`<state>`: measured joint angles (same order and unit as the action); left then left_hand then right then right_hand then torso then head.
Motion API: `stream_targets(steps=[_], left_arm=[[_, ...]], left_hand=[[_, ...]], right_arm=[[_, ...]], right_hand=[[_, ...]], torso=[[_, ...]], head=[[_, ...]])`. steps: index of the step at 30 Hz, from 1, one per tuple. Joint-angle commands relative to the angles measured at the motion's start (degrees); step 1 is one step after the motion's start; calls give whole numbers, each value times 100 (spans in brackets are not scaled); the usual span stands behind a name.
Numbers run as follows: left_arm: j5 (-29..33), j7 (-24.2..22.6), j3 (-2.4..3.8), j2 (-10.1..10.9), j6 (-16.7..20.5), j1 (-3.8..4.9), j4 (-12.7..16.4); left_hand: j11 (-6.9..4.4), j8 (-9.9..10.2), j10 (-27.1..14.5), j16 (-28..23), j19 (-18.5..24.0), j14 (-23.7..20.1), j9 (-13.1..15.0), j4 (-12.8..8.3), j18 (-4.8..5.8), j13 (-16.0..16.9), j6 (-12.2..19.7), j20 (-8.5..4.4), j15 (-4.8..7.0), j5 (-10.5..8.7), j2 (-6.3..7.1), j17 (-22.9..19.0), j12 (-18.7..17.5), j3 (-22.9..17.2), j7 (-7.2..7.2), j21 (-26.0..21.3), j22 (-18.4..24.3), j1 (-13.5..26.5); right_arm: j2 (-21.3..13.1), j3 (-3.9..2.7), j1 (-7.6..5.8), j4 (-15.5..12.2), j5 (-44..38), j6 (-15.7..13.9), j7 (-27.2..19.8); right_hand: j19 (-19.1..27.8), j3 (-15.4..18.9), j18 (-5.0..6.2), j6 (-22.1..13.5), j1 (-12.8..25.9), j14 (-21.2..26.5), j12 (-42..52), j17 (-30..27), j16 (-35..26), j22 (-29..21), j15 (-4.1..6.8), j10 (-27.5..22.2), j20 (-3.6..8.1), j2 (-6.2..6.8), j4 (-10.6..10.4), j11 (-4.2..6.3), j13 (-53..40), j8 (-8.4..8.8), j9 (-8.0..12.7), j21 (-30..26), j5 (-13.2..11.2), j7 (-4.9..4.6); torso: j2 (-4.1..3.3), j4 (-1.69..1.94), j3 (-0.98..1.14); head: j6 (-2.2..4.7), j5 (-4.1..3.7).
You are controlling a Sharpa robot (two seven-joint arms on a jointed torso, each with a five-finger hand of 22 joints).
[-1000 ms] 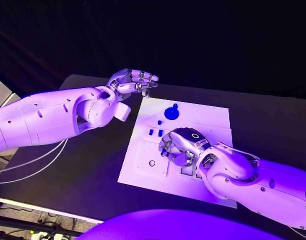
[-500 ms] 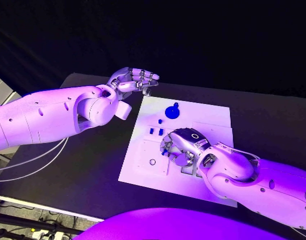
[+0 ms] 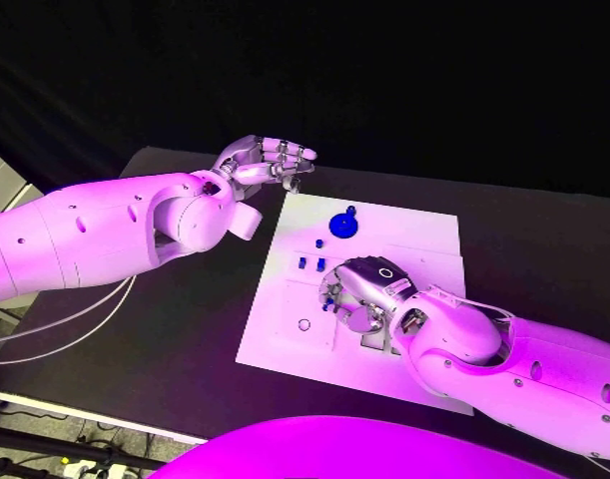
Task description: Assemble the parts on the task board
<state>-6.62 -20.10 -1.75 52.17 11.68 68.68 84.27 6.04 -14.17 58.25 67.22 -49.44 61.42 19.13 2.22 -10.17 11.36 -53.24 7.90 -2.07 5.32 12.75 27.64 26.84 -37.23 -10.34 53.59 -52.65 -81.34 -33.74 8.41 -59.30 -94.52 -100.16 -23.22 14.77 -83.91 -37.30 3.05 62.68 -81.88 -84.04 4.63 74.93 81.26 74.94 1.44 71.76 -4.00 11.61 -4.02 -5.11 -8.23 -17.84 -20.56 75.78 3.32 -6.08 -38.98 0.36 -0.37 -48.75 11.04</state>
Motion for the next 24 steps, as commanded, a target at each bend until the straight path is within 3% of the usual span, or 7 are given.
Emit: stream_targets(steps=[1, 7, 15, 19, 24], left_arm=[[43, -50, 3, -3, -7, 6, 13], [43, -38, 3, 2, -16, 6, 13], [43, -28, 3, 4, -19, 6, 17], [43, -24, 3, 8, -20, 6, 16], [43, -15, 3, 15, -29, 6, 16]], left_hand=[[15, 20, -50, -34, -37, -1, -9, 3, -35, 8, 60, -5, -6, 28, -33, -6, 31, 38, 9, -28, 10, 49], [15, 20, -50, -34, -37, -1, -9, 3, -35, 8, 60, -5, -6, 28, -33, -6, 31, 38, 9, -28, 10, 49], [15, 20, -50, -34, -37, -1, -9, 3, -35, 8, 60, -5, -6, 28, -33, -6, 31, 38, 9, -28, 10, 49], [15, 20, -50, -34, -37, -1, -9, 3, -35, 8, 60, -5, -6, 28, -33, -6, 31, 38, 9, -28, 10, 49], [15, 20, -50, -34, -37, -1, -9, 3, -35, 8, 60, -5, -6, 28, -33, -6, 31, 38, 9, -28, 10, 49]], right_arm=[[15, 11, 24, 9, -207, 81, 139], [20, 13, 33, -9, -220, 193, 100], [34, 22, 34, -17, -152, 725, -20], [37, 28, 34, 0, -132, 691, -18], [39, 32, 34, 7, -118, 447, 21]], right_hand=[[-227, -6, -35, 2, 14, -315, 17, 89, -23, 940, 43, 300, 22, -42, 48, 256, -5, -25, -11, -13, 6, -44], [-224, -7, -33, 2, 18, -315, 15, 93, -21, 937, 43, 301, 21, -42, 52, 256, -5, -25, -13, -22, 6, -44], [-203, 47, -21, -45, 191, -313, -70, 73, -26, 921, -3, 231, 13, 9, 76, 219, 14, 5, -34, -85, 1, -61], [-166, 158, -3, -156, 435, -301, -111, 34, -48, 885, -42, 116, -15, 134, 22, 176, 46, 99, -14, -198, 1, -76], [-134, 204, 14, -273, 568, -316, -119, 85, -2, 852, -98, -108, -59, 253, -16, 105, 108, 218, 26, -306, 1, -134]], torso=[[-1, 2, 3], [1, -4, 2], [3, -7, 1], [1, -7, 4], [0, -7, 5]], head=[[0, -2], [-8, 5], [-18, -1], [-18, 0], [-10, -4]])
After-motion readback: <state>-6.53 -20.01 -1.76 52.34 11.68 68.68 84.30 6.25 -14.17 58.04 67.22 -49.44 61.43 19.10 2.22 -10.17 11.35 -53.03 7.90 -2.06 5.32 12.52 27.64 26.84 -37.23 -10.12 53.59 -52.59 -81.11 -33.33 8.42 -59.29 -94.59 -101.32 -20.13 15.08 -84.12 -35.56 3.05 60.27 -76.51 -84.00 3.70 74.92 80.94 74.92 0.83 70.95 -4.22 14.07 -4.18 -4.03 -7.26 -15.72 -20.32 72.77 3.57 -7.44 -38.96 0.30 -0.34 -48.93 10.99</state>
